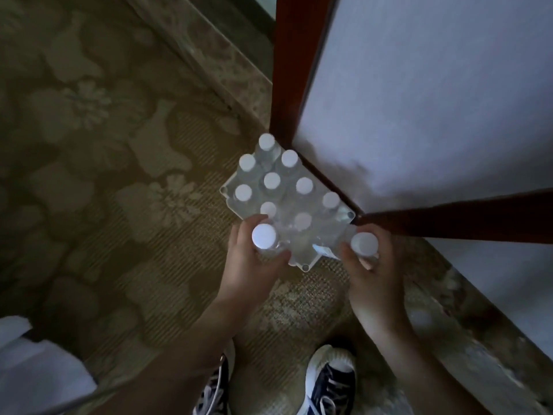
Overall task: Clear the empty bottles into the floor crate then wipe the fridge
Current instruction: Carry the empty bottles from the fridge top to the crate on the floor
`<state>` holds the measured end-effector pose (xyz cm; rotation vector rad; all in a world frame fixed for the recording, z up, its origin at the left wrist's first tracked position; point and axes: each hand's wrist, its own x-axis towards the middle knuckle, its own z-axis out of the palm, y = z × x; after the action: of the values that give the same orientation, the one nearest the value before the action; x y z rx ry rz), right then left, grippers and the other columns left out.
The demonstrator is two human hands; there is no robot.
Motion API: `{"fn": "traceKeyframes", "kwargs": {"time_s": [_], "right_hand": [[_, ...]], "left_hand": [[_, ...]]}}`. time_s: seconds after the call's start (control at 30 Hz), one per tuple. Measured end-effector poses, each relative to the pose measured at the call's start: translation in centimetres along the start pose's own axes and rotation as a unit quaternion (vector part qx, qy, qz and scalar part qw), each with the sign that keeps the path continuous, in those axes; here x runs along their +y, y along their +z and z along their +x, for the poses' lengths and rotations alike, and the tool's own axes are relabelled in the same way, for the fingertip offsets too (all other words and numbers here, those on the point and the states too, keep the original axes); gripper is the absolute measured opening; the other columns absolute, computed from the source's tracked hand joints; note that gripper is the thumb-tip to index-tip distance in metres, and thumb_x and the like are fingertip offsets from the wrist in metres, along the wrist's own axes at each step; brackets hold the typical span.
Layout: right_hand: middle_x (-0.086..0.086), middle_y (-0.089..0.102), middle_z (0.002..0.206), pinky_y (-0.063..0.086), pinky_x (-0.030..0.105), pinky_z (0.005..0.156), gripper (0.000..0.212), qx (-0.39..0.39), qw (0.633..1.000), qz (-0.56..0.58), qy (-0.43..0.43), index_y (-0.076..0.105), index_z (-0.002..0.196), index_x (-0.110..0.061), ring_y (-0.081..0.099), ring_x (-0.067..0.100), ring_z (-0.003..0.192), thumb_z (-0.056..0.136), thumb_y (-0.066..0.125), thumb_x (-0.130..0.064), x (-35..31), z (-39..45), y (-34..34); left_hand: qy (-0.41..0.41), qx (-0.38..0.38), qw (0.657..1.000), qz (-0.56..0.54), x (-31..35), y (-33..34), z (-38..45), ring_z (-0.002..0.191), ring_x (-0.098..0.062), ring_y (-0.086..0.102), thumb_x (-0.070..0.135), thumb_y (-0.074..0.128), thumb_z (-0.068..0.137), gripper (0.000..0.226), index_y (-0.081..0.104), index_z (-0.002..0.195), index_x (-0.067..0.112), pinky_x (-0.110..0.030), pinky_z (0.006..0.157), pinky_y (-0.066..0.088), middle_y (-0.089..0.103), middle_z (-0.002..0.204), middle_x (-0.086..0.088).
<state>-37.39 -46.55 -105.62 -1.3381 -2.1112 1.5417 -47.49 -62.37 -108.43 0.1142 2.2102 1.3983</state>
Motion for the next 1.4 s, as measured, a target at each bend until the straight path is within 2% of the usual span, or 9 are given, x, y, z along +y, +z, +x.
{"fn": "traceKeyframes", "kwargs": {"time_s": [0.13, 0.23, 0.4, 0.6, 0.77, 1.0, 1.17, 1.3, 1.4], "right_hand": [[0.018, 0.053, 0.111, 0.056, 0.033, 0.077, 0.026, -0.010, 1.000, -0.017, -0.024, 0.061, 0.097, -0.026, 0.060, 0.032, 0.096, 0.078, 0.075, -0.039, 3.4, 1.6, 1.8], [0.005, 0.045, 0.114, 0.053, 0.021, 0.081, 0.025, -0.009, 0.999, -0.022, -0.026, 0.062, 0.098, -0.028, 0.059, 0.022, 0.099, 0.083, 0.078, -0.017, 5.0, 2.6, 2.8], [0.008, 0.044, 0.113, 0.053, 0.019, 0.079, 0.026, -0.032, 0.995, -0.080, -0.039, 0.063, 0.103, -0.018, 0.057, 0.013, 0.095, 0.082, 0.078, -0.014, 6.6, 3.9, 3.6], [0.005, 0.046, 0.110, 0.043, 0.004, 0.074, 0.027, -0.075, 0.988, -0.125, -0.050, 0.061, 0.106, -0.018, 0.050, -0.009, 0.094, 0.084, 0.076, -0.013, 7.1, 4.7, 4.5], [-0.002, 0.044, 0.120, 0.041, -0.001, 0.074, 0.053, -0.086, 0.987, -0.134, -0.024, 0.052, 0.126, -0.021, 0.053, 0.004, 0.099, 0.081, 0.080, -0.022, 7.4, 4.4, 4.9], [-0.004, 0.046, 0.125, 0.041, -0.001, 0.079, 0.064, -0.093, 0.986, -0.131, -0.044, 0.051, 0.129, -0.024, 0.048, -0.014, 0.110, 0.075, 0.085, -0.022, 8.4, 3.9, 3.8], [-0.006, 0.045, 0.126, 0.050, 0.018, 0.088, 0.070, -0.094, 0.986, -0.131, -0.033, 0.049, 0.131, -0.022, 0.054, 0.001, 0.109, 0.071, 0.087, -0.024, 8.5, 3.8, 3.6], [-0.010, 0.040, 0.126, 0.042, 0.000, 0.078, 0.079, -0.110, 0.985, -0.129, -0.029, 0.044, 0.135, -0.025, 0.047, -0.012, 0.112, 0.068, 0.087, -0.024, 7.6, 3.3, 3.5], [-0.012, 0.037, 0.127, 0.043, 0.006, 0.084, 0.088, -0.116, 0.981, -0.153, -0.031, 0.040, 0.138, -0.027, 0.045, -0.009, 0.106, 0.065, 0.089, -0.024, 5.9, 2.8, 3.1]], "left_hand": [[0.052, -0.006, 0.998, 0.036, -2.9, 1.8, 1.5, 0.120, -0.015, 0.054, 0.023, 0.084, 0.071, 0.066, 0.051, 0.127, 0.031, -0.044, 0.097, 0.052, 0.050, 0.126, 0.005], [0.082, -0.023, 0.991, 0.102, -4.5, 3.3, 2.1, 0.122, -0.014, 0.049, 0.017, 0.086, 0.070, 0.069, 0.052, 0.131, 0.018, -0.032, 0.102, 0.045, 0.050, 0.129, -0.001], [0.070, -0.007, 0.987, 0.145, -6.1, 5.6, 2.3, 0.120, -0.010, 0.045, 0.015, 0.086, 0.072, 0.069, 0.051, 0.131, 0.011, -0.013, 0.100, 0.035, 0.040, 0.129, 0.006], [0.018, 0.035, 0.988, 0.150, -7.7, 7.6, 1.9, 0.102, -0.016, 0.052, 0.013, 0.085, 0.072, 0.062, 0.049, 0.122, 0.005, -0.028, 0.083, 0.049, 0.047, 0.121, -0.005], [-0.041, 0.044, 0.985, 0.162, -8.9, 8.4, 2.2, 0.104, -0.021, 0.056, 0.023, 0.081, 0.079, 0.058, 0.048, 0.124, 0.010, -0.031, 0.076, 0.050, 0.050, 0.122, -0.004], [-0.066, 0.010, 0.976, 0.205, -9.6, 9.1, 2.5, 0.112, -0.020, 0.055, 0.037, 0.077, 0.081, 0.062, 0.045, 0.131, 0.022, -0.041, 0.079, 0.054, 0.048, 0.129, 0.001], [-0.083, 0.018, 0.978, 0.190, -9.5, 9.2, 2.5, 0.113, -0.022, 0.056, 0.041, 0.077, 0.080, 0.068, 0.041, 0.134, 0.021, -0.041, 0.078, 0.054, 0.048, 0.131, 0.001], [-0.102, 0.013, 0.981, 0.162, -8.6, 8.6, 2.1, 0.118, -0.022, 0.054, 0.047, 0.078, 0.077, 0.084, 0.031, 0.141, 0.020, -0.044, 0.084, 0.055, 0.043, 0.137, 0.000], [-0.083, 0.009, 0.988, 0.133, -6.6, 7.4, 1.4, 0.126, -0.020, 0.045, 0.039, 0.085, 0.071, 0.097, 0.028, 0.146, 0.015, -0.040, 0.097, 0.049, 0.037, 0.141, -0.003]]}}
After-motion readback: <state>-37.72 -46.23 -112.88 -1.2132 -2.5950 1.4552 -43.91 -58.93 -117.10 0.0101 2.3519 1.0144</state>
